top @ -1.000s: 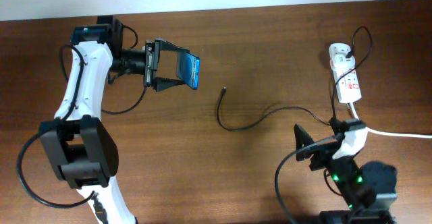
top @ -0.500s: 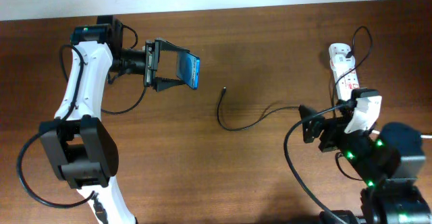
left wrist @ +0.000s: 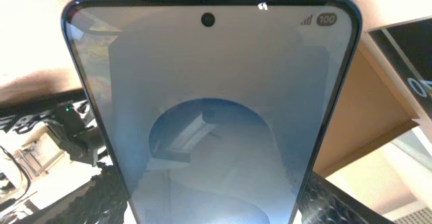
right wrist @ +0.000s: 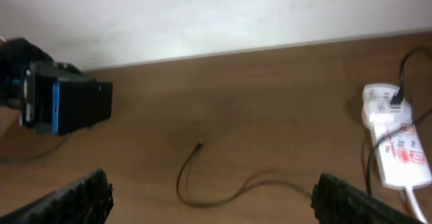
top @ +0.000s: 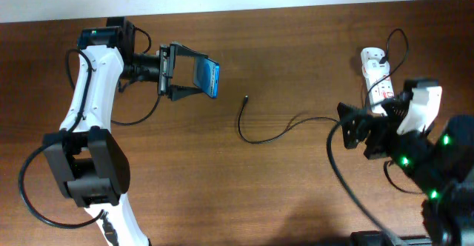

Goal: Plug charger to phone and switch on socket
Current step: 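Move the right gripper toward the phone held by the left gripper, then grasp the phone's side edge with the right gripper, release left gripper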

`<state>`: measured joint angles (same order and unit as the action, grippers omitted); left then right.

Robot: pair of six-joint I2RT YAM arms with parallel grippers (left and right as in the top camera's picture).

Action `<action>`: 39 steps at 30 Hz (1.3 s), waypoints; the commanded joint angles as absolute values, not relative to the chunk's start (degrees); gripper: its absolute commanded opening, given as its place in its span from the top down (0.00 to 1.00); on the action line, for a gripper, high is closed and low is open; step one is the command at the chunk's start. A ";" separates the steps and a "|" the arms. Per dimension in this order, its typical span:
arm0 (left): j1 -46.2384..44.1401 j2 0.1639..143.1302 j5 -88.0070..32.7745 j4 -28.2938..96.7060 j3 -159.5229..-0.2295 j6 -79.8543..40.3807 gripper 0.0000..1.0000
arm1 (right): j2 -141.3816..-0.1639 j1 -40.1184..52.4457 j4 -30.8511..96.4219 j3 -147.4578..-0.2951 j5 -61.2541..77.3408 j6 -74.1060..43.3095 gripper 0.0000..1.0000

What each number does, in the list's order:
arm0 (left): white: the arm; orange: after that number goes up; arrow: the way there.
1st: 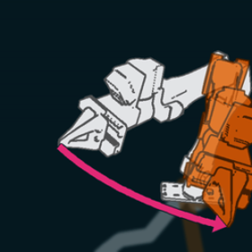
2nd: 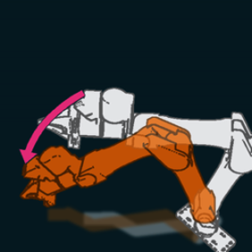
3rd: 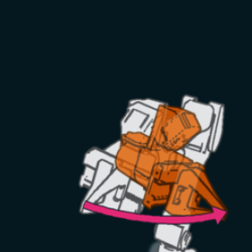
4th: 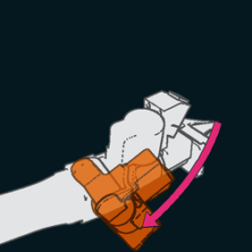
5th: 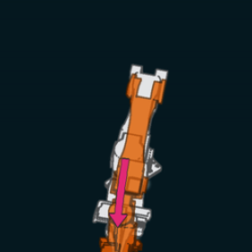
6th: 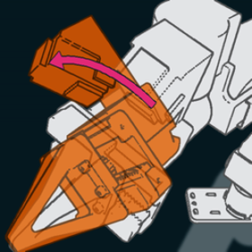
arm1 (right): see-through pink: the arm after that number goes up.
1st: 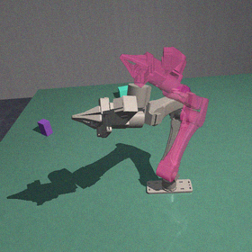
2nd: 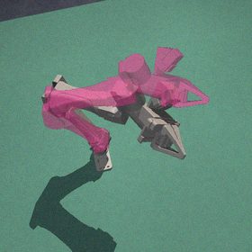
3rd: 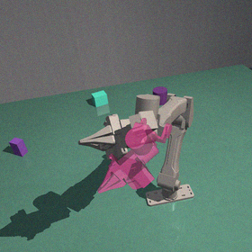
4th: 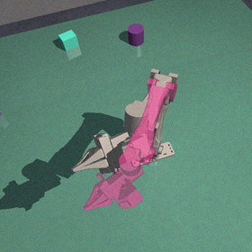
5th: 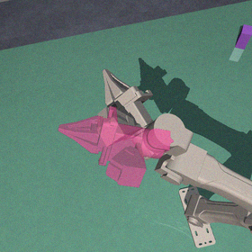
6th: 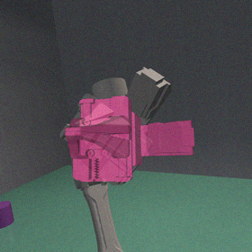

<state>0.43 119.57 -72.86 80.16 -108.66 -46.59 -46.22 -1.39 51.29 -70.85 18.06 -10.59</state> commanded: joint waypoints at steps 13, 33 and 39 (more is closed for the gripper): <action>0.54 118.06 -52.56 80.20 -109.56 -59.00 1.00 | -69.54 0.03 54.59 -76.66 33.06 -13.91 0.03; -4.64 118.06 -40.51 76.53 -109.56 -67.92 1.00 | -88.92 19.11 34.81 -75.94 34.06 -38.24 0.22; -4.75 118.06 -41.15 76.58 -109.56 -67.90 1.00 | -91.79 23.70 30.00 -75.92 31.57 -41.04 0.27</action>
